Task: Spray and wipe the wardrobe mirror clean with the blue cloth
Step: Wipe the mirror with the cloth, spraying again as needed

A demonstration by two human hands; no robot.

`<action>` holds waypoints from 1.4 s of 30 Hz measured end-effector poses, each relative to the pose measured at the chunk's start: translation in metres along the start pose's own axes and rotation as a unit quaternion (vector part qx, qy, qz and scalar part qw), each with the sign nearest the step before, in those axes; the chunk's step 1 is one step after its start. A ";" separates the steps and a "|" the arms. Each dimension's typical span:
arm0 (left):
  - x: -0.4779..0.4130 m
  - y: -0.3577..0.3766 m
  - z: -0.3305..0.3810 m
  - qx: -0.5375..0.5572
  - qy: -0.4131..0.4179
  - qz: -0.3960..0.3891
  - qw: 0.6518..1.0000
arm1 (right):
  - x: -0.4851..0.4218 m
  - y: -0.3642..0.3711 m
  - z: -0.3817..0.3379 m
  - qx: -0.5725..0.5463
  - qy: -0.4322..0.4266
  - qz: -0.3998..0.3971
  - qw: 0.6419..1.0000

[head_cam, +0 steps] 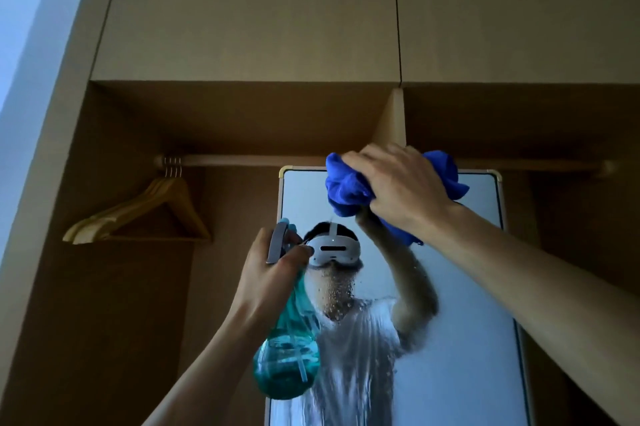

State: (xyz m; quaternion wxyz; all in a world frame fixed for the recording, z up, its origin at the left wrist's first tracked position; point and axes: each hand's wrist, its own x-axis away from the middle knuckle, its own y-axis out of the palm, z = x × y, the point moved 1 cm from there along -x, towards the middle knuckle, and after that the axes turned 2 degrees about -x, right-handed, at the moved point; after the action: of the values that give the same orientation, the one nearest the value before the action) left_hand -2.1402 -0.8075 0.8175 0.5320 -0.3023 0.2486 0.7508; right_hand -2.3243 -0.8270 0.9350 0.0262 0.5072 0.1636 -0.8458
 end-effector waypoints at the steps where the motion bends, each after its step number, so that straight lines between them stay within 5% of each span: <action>1: 0.001 0.002 -0.001 -0.001 -0.001 0.004 1.000 | 0.004 0.001 0.000 -0.007 -0.005 -0.007 1.000; 15: 0.012 0.021 -0.008 -0.018 -0.019 0.036 0.999 | 0.071 0.020 -0.009 -0.022 -0.105 -0.064 0.992; 26: 0.006 0.026 -0.016 -0.043 -0.011 0.069 0.997 | 0.023 -0.015 0.057 0.026 0.012 -0.003 1.000; 42: 0.013 0.039 -0.012 -0.084 -0.009 0.094 0.992 | 0.103 0.015 0.029 -0.032 -0.077 -0.066 0.994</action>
State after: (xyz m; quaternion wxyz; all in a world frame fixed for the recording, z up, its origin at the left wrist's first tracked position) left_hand -2.1785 -0.8197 0.8016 0.4342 -0.3148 0.2070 0.8182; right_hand -2.3960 -0.8377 0.8543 -0.0009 0.4273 0.2207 -0.8768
